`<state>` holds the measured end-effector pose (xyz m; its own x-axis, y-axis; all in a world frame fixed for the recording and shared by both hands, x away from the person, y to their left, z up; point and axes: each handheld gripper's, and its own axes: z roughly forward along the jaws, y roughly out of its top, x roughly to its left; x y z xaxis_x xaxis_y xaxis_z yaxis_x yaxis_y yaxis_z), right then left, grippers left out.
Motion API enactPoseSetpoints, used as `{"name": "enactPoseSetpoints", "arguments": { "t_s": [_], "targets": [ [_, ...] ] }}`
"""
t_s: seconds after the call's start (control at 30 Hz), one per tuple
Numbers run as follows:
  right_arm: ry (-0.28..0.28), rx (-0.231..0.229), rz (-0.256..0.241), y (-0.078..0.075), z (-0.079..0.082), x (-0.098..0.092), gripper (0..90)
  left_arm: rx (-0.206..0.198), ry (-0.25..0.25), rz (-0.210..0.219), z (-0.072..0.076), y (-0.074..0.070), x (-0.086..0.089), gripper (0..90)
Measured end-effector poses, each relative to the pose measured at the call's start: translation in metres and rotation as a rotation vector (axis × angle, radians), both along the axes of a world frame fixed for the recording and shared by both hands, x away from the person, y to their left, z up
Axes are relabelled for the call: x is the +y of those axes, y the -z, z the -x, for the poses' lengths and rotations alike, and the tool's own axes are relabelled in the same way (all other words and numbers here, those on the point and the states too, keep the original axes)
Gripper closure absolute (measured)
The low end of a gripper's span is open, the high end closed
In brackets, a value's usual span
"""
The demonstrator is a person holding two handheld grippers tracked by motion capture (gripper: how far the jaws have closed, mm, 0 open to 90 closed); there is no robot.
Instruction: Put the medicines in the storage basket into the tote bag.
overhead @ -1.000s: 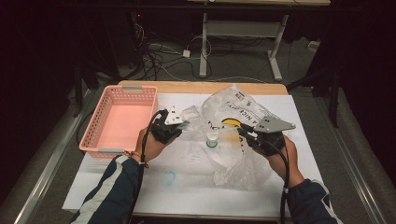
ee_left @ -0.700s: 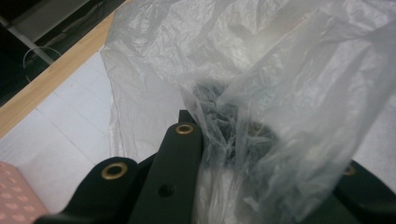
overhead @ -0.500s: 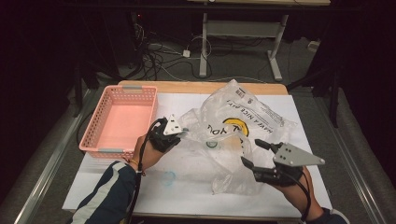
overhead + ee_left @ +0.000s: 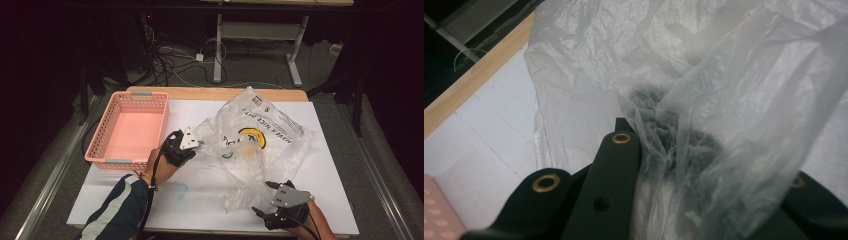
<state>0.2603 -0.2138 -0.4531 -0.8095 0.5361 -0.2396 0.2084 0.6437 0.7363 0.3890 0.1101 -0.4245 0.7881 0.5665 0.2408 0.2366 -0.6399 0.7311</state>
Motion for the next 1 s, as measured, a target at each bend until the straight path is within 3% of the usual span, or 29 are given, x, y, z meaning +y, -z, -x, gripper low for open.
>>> {"name": "enactPoseSetpoints", "arguments": {
  "t_s": [0.1, 0.2, 0.27, 0.37, 0.7, 0.83, 1.0],
  "targets": [
    [-0.018, 0.014, 0.043, 0.010, -0.007, 0.003, 24.7, 0.005, 0.005, -0.008, -0.001, 0.002, -0.001, 87.4],
    [-0.046, 0.022, 0.055, 0.019, -0.010, 0.006, 51.1, 0.006, 0.009, -0.017, -0.002, 0.005, -0.003, 87.4],
    [-0.042, -0.010, 0.093, 0.022, -0.009, 0.010, 65.4, 0.001, 0.013, -0.020, -0.002, 0.005, -0.003, 87.3],
    [-0.037, -0.046, 0.066, 0.017, -0.009, 0.012, 84.1, -0.006, 0.011, -0.018, -0.002, 0.005, -0.003, 87.4],
    [0.023, -0.195, -0.023, -0.008, -0.011, 0.003, 88.7, -0.034, -0.004, -0.003, -0.002, 0.001, 0.001, 87.5],
    [0.030, -0.225, -0.063, -0.016, -0.015, -0.002, 88.8, -0.064, 0.003, -0.025, 0.003, -0.004, -0.001, 87.5],
    [0.033, -0.256, -0.100, -0.025, -0.016, -0.006, 88.8, -0.071, 0.005, 0.007, 0.007, -0.010, 0.003, 87.5]
  ]
}}
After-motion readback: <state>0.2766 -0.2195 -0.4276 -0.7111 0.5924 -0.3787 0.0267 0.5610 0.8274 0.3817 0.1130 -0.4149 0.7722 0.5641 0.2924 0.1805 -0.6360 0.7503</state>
